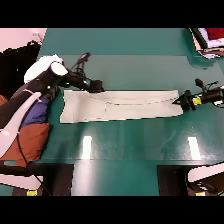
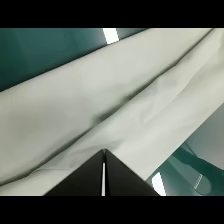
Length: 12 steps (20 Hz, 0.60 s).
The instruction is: Fold the shirts.
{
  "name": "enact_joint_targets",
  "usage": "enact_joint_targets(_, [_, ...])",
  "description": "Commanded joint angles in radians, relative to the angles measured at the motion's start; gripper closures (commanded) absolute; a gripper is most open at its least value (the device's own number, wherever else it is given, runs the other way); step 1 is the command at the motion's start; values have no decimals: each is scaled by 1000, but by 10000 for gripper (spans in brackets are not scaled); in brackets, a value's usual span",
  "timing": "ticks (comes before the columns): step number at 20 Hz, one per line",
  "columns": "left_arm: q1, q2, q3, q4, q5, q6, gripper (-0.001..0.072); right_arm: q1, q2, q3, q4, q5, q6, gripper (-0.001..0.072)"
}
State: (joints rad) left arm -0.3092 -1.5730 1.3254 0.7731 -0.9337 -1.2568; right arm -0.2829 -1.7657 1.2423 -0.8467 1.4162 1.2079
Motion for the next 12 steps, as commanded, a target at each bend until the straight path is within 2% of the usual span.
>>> enact_joint_targets(1, [-85,-82,66,25,7,-30,682,59,6,18,8,-14,-32,621])
enact_joint_targets(3, [-116,-115,92,41,10,-55,682,78,54,64,10,8,-32,691])
enact_joint_targets(9, [-169,-206,143,85,8,-84,682,195,273,274,24,47,37,693])
enact_joint_targets(12, [-177,-253,175,72,7,-107,682,287,323,378,82,50,60,693])
